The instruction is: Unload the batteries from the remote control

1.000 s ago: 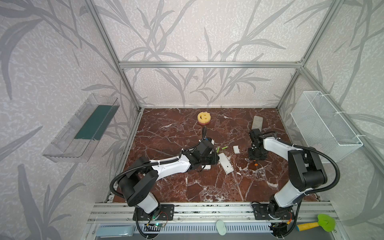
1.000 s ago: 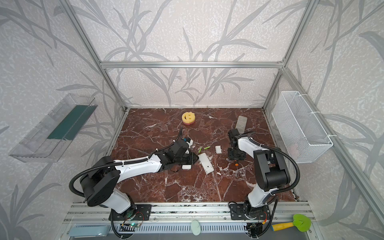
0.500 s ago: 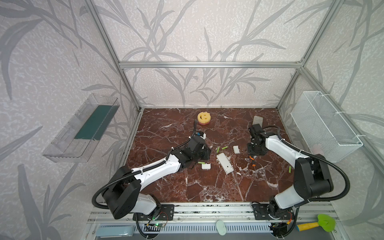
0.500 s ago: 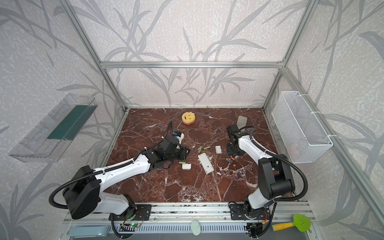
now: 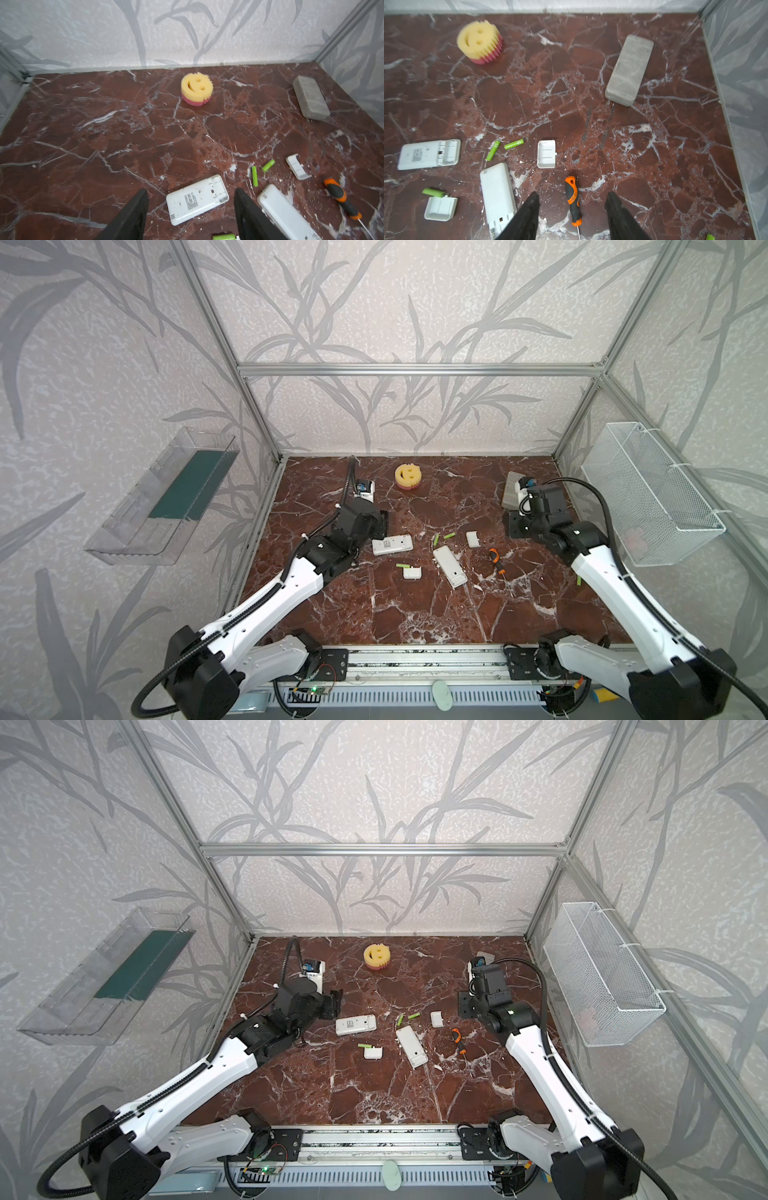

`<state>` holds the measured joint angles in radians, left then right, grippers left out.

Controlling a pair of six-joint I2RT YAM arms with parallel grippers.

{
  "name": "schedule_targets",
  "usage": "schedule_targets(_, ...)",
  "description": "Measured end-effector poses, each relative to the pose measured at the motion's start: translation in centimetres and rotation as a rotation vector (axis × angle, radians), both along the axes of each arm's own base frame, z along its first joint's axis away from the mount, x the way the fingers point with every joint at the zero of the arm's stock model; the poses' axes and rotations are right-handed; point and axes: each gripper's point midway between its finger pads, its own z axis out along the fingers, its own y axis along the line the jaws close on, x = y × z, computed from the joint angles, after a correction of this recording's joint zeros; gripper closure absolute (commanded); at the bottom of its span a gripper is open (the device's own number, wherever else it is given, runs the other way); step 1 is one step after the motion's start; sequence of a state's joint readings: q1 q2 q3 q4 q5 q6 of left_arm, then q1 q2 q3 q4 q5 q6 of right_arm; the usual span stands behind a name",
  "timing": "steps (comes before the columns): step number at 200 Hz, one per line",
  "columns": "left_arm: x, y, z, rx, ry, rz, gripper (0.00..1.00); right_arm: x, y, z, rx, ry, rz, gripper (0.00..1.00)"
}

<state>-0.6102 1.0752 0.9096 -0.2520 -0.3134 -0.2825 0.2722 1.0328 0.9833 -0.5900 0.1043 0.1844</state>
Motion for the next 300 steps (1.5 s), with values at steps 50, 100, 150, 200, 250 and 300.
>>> schedule_targets(50, -0.9, 5.6, 4.3, 0.072, -0.191, 0.112, 0.0, -2.3, -0.7, 1.9, 0.006, -0.3, 0.045, 0.26)
schedule_targets(100, -1.0, 12.1, 4.4, 0.103, -0.269, 0.283, 0.0, -2.5, -2.0, 0.8, -0.039, -0.45, 0.005, 0.1)
schedule_targets(150, -0.4, 15.5, -1.2, 0.168, -0.253, 0.354, 0.0, -1.6, -3.3, -4.4, -0.125, -0.486, -0.048, 0.01)
schedule_targets(200, 0.7, 17.7, -6.8, 0.206, -0.19, 0.416, 0.01, -0.4, -3.8, -10.2, -0.18, -0.427, -0.075, 0.01)
schedule_targets(250, 0.3, 20.2, -10.4, 0.223, -0.153, 0.532, 0.01, 1.8, -3.8, -12.1, -0.188, -0.454, -0.099, 0.01)
schedule_targets(300, 0.6, 20.9, -12.7, 0.23, -0.131, 0.554, 0.01, 3.3, -4.1, -12.5, -0.228, -0.513, -0.101, 0.01)
